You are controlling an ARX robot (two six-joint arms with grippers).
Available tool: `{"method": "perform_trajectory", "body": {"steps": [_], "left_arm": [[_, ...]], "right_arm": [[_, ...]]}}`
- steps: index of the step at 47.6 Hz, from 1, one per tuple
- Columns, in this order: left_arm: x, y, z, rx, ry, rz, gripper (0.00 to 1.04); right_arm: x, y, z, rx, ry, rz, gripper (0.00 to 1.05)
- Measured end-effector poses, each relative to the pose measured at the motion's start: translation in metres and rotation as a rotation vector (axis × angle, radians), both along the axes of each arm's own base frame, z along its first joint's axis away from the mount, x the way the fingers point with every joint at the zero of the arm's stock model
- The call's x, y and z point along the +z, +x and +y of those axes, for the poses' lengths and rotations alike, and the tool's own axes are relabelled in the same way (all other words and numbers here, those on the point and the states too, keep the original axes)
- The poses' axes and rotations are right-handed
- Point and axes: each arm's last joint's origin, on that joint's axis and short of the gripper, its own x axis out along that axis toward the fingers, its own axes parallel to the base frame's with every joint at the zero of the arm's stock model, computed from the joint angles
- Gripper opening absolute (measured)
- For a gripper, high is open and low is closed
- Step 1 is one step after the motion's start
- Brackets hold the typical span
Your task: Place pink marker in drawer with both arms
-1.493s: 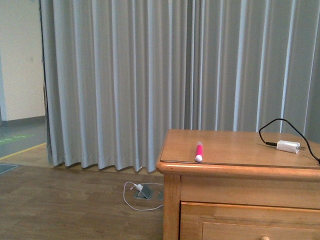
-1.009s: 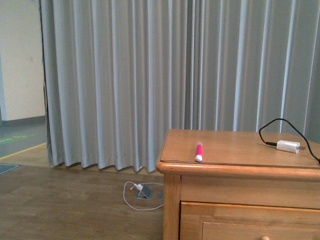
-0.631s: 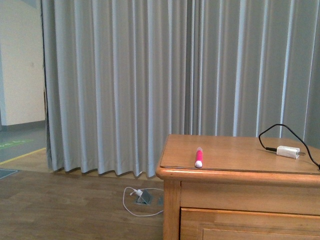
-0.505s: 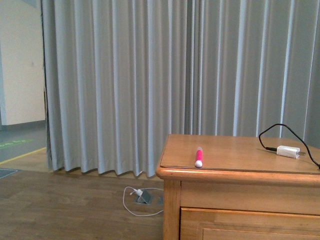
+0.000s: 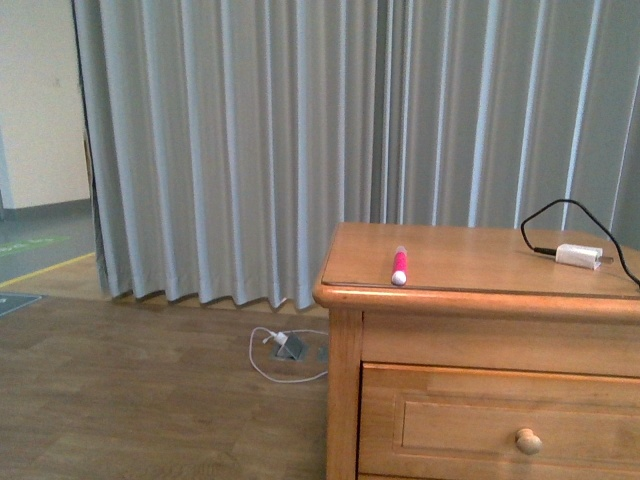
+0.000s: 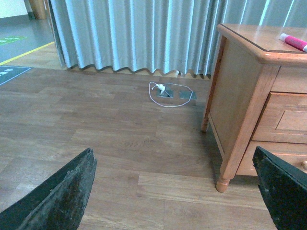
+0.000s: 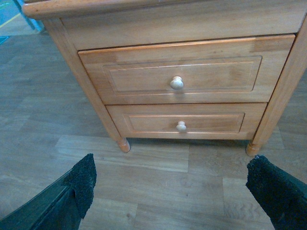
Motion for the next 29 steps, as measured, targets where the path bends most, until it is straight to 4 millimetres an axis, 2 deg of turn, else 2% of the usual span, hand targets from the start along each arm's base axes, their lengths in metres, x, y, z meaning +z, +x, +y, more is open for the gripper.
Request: {"method": "perform_trajectory", "body": {"steps": [12, 21, 29], "left_arm": [[0.0, 0.0, 0.0, 0.0, 0.0, 0.0, 0.99], [0.0, 0.0, 0.0, 0.0, 0.0, 0.0, 0.99], [0.0, 0.0, 0.0, 0.0, 0.0, 0.0, 0.99]], "right_arm": [[-0.002, 0.06, 0.009, -0.023, -0.022, 0.006, 0.96], [-0.012, 0.109, 0.02, -0.033, -0.052, 0.018, 0.96], [-0.022, 0.142, 0.029, -0.034, -0.073, 0.025, 0.96]]}}
